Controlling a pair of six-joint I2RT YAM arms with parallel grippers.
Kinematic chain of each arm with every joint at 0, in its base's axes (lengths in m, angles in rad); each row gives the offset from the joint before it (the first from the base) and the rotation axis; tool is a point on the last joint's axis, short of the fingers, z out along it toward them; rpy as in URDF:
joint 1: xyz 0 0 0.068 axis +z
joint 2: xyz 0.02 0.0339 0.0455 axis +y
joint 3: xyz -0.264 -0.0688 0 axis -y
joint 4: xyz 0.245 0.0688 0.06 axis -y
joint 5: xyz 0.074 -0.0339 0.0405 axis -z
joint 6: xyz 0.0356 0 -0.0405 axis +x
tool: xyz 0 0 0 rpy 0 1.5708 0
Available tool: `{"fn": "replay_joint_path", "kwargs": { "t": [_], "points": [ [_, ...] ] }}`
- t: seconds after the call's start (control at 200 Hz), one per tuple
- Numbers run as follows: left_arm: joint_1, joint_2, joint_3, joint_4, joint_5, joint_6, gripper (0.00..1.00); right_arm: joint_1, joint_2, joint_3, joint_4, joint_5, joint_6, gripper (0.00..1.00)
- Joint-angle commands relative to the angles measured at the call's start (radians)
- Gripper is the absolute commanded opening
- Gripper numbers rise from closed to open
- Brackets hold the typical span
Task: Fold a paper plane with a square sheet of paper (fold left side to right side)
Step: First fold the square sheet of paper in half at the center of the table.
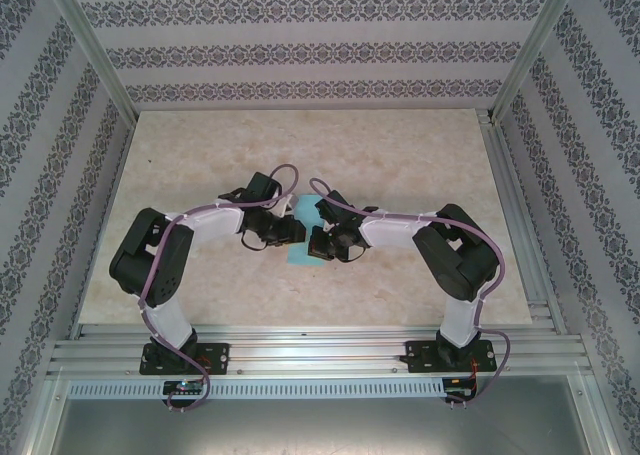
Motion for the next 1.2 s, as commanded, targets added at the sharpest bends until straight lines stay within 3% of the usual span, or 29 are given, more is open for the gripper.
{"fn": "replay_joint_path", "kwargs": {
  "t": [0.0,0.415,1.194],
  "points": [
    [0.012,0.049,0.046,0.012,0.026,0.001,0.23,0.014,0.065,-0.016,-0.097,0.048,-0.029,0.05],
    [0.028,0.201,0.136,0.075,0.017,0.009,0.20,0.015,0.087,-0.010,-0.122,0.049,-0.048,0.05],
    [0.110,0.343,0.338,-0.050,-0.047,0.169,0.21,0.025,0.078,-0.017,-0.201,0.081,-0.090,0.05]
  ]
}}
